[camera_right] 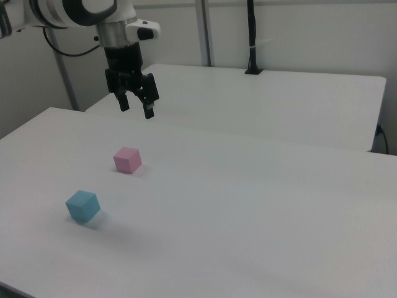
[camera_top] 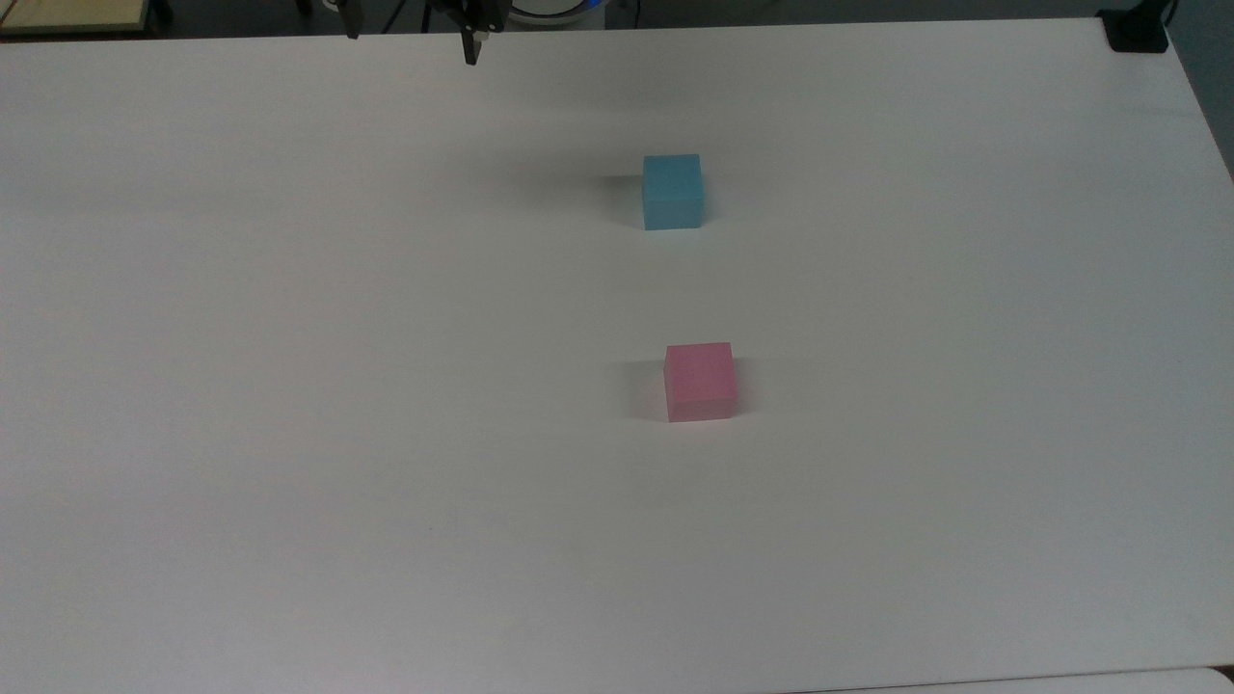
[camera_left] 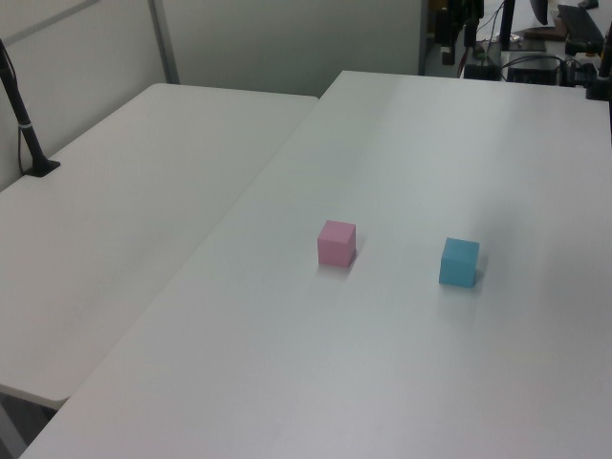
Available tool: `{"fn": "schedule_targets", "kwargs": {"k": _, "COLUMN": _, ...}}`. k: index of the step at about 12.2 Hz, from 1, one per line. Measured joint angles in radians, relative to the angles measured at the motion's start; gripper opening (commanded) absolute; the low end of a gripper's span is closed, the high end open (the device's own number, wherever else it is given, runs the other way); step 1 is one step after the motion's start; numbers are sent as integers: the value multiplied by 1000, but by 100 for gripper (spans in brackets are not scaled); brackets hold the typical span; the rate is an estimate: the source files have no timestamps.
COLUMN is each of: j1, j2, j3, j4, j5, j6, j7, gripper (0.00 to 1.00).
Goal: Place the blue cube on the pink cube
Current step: 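Move the open gripper over the light-blue cube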
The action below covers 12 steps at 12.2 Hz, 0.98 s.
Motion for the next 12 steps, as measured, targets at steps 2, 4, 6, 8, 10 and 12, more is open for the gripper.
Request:
{"fn": "schedule_targets", "kwargs": {"k": 2, "j1": 0, "j2": 0, "j3": -2, "j4": 0, "j5": 0, "j6": 0, "j7": -11, "gripper": 100}}
{"fn": "schedule_targets", "kwargs": {"k": 4, "j1": 0, "j2": 1, "j3": -7, "j4": 0, "j5": 0, "j6": 0, "j7": -27, "gripper": 100}}
{"fn": "schedule_targets", "kwargs": {"k": 6, "j1": 0, "j2": 1, "j3": -7, "j4": 0, "j5": 0, "j6": 0, "j7": -30, "gripper": 100}}
{"fn": "schedule_targets", "kwargs": {"k": 8, "j1": 0, "j2": 1, "j3": -7, "j4": 0, "j5": 0, "j6": 0, "j7": -32, "gripper": 100}}
{"fn": "schedule_targets", "kwargs": {"k": 10, "j1": 0, "j2": 1, "j3": -7, "j4": 0, "j5": 0, "j6": 0, "j7": -33, "gripper": 100}}
{"fn": "schedule_targets", "kwargs": {"k": 12, "j1": 0, "j2": 1, "j3": -7, "j4": 0, "j5": 0, "j6": 0, "j7": -39, "gripper": 100}}
